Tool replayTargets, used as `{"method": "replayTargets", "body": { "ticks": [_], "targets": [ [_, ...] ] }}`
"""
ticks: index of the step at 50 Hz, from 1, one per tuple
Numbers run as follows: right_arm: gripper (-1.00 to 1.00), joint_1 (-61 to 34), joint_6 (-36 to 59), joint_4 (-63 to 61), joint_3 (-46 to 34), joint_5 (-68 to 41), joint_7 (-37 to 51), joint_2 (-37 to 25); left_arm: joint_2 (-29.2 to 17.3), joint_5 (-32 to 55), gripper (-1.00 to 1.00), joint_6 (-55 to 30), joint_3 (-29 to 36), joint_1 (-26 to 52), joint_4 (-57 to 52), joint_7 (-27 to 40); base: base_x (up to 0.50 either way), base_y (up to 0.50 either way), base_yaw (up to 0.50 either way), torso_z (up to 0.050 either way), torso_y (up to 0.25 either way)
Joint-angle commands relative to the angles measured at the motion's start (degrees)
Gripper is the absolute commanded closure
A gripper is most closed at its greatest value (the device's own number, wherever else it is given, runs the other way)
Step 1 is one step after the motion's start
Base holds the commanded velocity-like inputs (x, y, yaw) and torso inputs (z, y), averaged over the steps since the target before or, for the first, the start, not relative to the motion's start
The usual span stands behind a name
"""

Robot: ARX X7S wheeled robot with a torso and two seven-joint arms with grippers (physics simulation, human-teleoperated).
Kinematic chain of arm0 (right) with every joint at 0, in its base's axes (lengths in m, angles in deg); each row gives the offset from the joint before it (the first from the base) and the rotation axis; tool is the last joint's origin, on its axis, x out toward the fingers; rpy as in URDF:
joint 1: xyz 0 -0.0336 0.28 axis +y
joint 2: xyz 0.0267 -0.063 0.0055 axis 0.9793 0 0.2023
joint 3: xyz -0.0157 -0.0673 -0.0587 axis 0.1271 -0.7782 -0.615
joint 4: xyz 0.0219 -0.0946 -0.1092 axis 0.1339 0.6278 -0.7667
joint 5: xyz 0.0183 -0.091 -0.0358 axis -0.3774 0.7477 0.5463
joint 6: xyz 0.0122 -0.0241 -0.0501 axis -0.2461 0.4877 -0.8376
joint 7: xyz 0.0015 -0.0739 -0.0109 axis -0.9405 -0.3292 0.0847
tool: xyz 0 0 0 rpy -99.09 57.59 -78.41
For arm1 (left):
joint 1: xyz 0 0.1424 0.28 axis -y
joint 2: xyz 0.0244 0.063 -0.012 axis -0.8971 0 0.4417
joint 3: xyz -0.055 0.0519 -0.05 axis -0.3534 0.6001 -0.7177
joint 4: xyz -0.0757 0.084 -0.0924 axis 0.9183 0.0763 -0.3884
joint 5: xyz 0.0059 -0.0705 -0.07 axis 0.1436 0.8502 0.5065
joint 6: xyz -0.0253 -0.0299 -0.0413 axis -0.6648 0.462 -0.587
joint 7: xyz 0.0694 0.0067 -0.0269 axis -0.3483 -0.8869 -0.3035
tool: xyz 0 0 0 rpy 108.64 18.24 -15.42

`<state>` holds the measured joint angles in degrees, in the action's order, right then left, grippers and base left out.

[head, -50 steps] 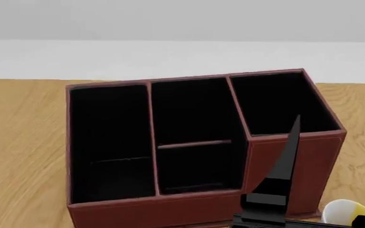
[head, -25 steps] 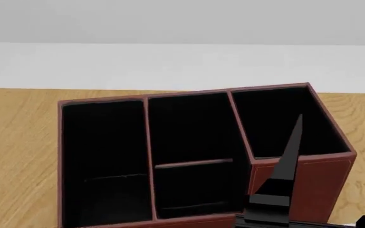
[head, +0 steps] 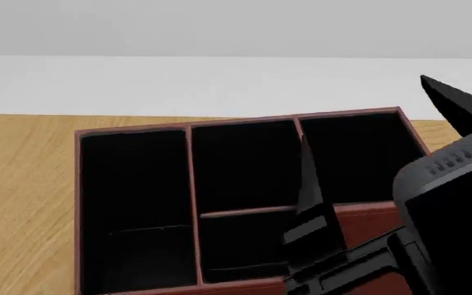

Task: Pick up the book and place it in the front compartment of the caddy.

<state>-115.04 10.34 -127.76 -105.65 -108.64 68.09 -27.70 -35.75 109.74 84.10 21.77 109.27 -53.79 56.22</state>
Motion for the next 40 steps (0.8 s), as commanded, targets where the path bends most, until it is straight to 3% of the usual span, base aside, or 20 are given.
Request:
{"method": "replayTargets", "body": {
  "ticks": [1, 6, 8, 13, 25, 33, 36, 40],
  "targets": [
    [-1.00, -5.8, 11.5, 10.8, 4.0, -11.0, -24.7, 9.2, -0.6, -1.1, -1.00, 0.5, -1.5, -2.0, -0.1, -0.1, 0.00, 0.00, 0.00, 0.000, 0.000],
    [-1.00, -7.8, 22.4, 12.1, 9.6, -12.9, -38.1, 9.8, -0.7, -1.4, -1.00, 0.7, -1.9, -2.6, -0.1, -0.2, 0.00, 0.00, 0.00, 0.000, 0.000],
    [-1.00, -6.8, 25.2, 15.2, 9.6, -14.1, -38.2, 16.8, -0.7, -1.5, -1.00, 0.7, -2.1, -2.8, -0.1, -0.2, 0.00, 0.00, 0.00, 0.000, 0.000],
    [-1.00, -7.8, 34.9, 21.0, 9.9, -16.0, -39.9, 26.6, -1.1, -2.3, -1.00, 1.9, -2.3, -3.9, 0.6, -0.3, 0.00, 0.00, 0.00, 0.000, 0.000],
    [-1.00, -7.9, 69.3, 27.5, 30.9, -18.4, -51.2, 36.5, -0.6, -1.6, -1.00, 0.9, -4.2, -4.0, -0.2, -0.1, 0.00, 0.00, 0.00, 0.000, 0.000],
    [-1.00, -8.3, 70.7, 21.0, 26.8, -15.1, -57.6, 35.4, 0.0, -1.9, -1.00, 0.8, -4.9, -4.2, -0.3, 0.0, 0.00, 0.00, 0.00, 0.000, 0.000],
    [-1.00, -8.3, 70.7, 14.7, 25.2, -7.1, -65.5, 33.7, -0.4, -2.5, -1.00, 1.0, -4.6, -4.0, -0.6, 0.2, 0.00, 0.00, 0.00, 0.000, 0.000],
    [-1.00, -8.3, 70.7, 15.3, 25.1, -17.2, -57.7, 35.6, -0.9, -3.4, -1.00, 2.1, -2.7, -2.8, -0.7, 0.8, 0.00, 0.00, 0.00, 0.000, 0.000]
  ]
}}
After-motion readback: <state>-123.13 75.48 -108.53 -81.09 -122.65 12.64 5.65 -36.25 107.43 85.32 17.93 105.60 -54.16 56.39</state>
